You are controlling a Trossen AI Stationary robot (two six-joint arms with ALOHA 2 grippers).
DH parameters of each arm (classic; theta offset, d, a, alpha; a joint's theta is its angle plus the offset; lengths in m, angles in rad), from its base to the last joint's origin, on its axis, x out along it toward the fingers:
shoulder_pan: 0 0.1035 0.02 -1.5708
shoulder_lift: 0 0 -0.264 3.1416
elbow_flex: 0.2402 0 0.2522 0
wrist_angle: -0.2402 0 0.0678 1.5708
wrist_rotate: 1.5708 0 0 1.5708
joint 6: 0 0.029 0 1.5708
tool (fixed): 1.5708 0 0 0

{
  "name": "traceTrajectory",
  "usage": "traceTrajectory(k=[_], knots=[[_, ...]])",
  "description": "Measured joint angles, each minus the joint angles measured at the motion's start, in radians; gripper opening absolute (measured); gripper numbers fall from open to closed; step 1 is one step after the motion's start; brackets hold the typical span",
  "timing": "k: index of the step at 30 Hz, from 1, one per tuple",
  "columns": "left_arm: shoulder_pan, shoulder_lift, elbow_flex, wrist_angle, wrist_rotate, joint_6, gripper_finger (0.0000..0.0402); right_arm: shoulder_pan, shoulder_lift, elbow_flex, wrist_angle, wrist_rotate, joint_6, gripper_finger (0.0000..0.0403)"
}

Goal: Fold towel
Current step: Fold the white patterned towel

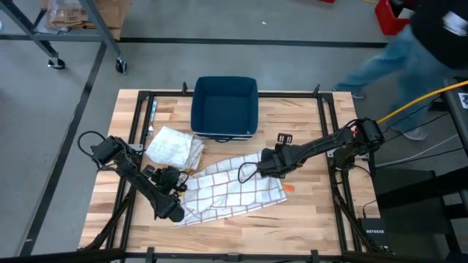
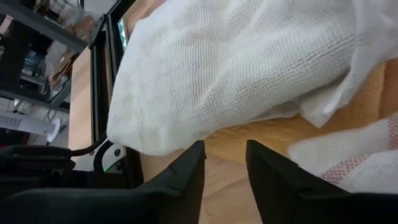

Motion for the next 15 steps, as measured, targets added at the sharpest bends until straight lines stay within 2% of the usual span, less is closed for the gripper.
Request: traceTrajectory(k=[5, 8, 11, 15], knots=[[0.002, 0.000, 0.000, 0.002, 0.000, -0.022, 0.0056, -0.072, 0.000, 0.000, 0.003, -0.042, -0.040, 0.0043], [0.004, 0.000, 0.000, 0.002, 0.001, -0.115, 0.0022, -0.122, 0.000, 0.000, 0.005, -0.087, -0.049, 0.0008], [0.020, 0.000, 0.000, 0.018, 0.040, -0.196, 0.0004, -0.170, 0.000, 0.000, 0.006, -0.128, -0.043, 0.0015], [0.037, 0.000, 0.001, 0.010, 0.106, -0.202, 0.0013, -0.216, 0.000, 0.000, 0.006, -0.213, -0.014, 0.0026]])
